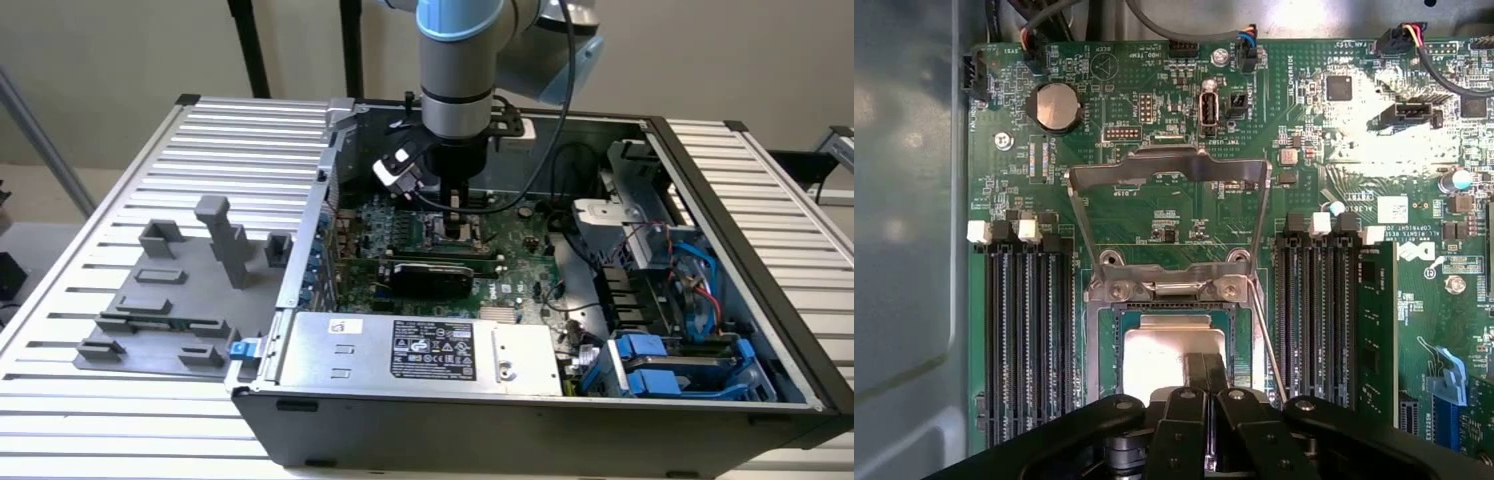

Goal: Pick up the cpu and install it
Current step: 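Place the cpu into insertion slot, then close the cpu cover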

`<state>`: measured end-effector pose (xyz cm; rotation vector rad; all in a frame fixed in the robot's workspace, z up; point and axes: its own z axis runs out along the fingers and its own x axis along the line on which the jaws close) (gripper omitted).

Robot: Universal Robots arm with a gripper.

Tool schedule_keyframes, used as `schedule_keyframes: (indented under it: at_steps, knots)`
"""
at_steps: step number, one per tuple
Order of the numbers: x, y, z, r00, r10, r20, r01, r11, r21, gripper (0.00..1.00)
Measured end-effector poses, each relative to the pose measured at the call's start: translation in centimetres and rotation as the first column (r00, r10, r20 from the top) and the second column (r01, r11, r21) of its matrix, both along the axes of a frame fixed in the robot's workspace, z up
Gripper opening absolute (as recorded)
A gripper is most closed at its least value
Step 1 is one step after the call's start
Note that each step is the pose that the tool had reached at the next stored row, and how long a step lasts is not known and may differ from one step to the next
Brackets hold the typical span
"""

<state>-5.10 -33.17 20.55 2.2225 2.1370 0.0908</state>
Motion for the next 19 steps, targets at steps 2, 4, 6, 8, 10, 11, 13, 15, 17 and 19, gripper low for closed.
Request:
schedule_keyframes:
  at_steps: [2, 4, 6, 8, 10, 11, 13, 15, 17, 19]
  knots:
    - [0.0, -0.03, 0.42, 1.0000, 0.000, -0.0009, 0.000, 1.0000, -0.0013, 0.11]
    - [0.0, -0.03, 0.84, 1.0000, 0.000, -0.0010, 0.000, 1.0000, -0.0014, 0.11]
    - [0.0, -0.03, 1.25, 1.0000, 0.000, -0.0011, 0.000, 1.0000, -0.0014, 0.11]
    - [0.0, -0.02, 1.35, 1.0000, 0.000, -0.0010, 0.000, 1.0000, -0.0014, 0.11]
    - [0.0, -0.03, 1.36, 1.0000, 0.000, -0.0011, 0.000, 1.0000, -0.0014, 0.11]
    - [0.0, -0.03, 1.36, 1.0000, 0.000, -0.0011, 0.000, 1.0000, -0.0013, 0.11]
    - [0.0, -0.03, 1.36, 1.0000, 0.000, -0.0011, 0.000, 1.0000, -0.0013, 0.11]
    - [0.0, -0.03, 1.36, 1.0000, 0.000, -0.0011, 0.000, 1.0000, -0.0014, 0.11]
    - [0.0, -0.03, 1.36, 1.0000, 0.000, -0.0011, 0.000, 1.0000, -0.0013, 0.11]
    - [0.0, -0.03, 1.36, 1.0000, 0.000, -0.0011, 0.000, 1.0000, -0.0014, 0.11]
